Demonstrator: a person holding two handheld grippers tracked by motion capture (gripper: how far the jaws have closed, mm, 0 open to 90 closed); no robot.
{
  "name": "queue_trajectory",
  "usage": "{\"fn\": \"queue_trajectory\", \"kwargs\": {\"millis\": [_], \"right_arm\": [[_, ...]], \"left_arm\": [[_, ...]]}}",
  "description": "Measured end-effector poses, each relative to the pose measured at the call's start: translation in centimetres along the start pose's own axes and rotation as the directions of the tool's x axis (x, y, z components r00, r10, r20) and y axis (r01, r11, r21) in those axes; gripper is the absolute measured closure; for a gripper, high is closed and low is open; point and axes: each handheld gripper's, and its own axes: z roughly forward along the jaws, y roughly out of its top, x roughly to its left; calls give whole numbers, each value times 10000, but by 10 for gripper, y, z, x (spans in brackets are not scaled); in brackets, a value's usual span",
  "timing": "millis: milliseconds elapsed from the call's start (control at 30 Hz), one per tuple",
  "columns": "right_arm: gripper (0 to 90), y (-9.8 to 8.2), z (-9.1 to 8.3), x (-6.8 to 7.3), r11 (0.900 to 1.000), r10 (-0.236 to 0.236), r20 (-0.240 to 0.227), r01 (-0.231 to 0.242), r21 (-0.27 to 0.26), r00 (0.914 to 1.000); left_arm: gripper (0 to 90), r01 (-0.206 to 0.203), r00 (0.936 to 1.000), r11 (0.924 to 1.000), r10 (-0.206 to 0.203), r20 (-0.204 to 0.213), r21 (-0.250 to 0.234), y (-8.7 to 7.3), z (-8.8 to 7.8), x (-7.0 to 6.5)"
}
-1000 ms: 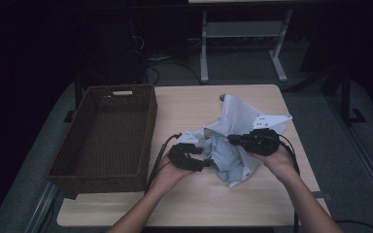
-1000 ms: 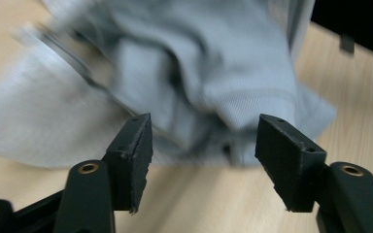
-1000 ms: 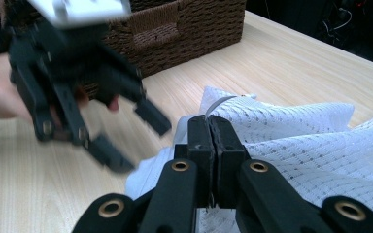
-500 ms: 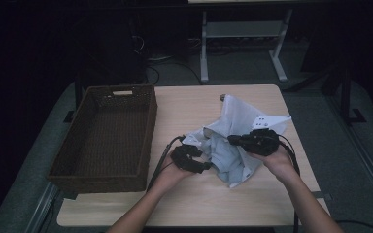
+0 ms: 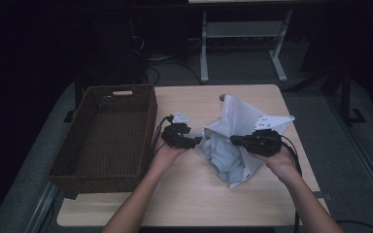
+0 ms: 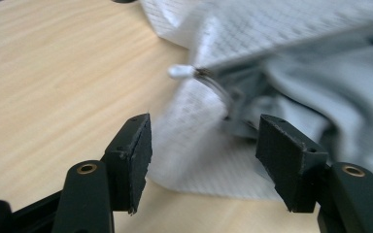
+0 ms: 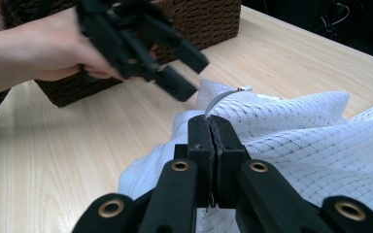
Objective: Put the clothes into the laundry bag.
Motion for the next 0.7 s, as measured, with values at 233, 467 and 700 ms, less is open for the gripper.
{"fn": "queue_trajectory", "kwargs": {"millis": [233,467,700], "right_arm": [[876,0,-1,-1,10000,-10,9,10,4,10000],[876,-1,-1,-2,10000,20,38,-20,0,10000],[875,-1,-1,-4,10000,15,153,-16,53,9999]], "left_arm": [[412,204,9994,9987,-216,259,472,-1,27,16],[751,-90,9987,9970,50,514,763,-2,28,18],[878,184,9953,9977,-245,935,653,-5,14,12]]}}
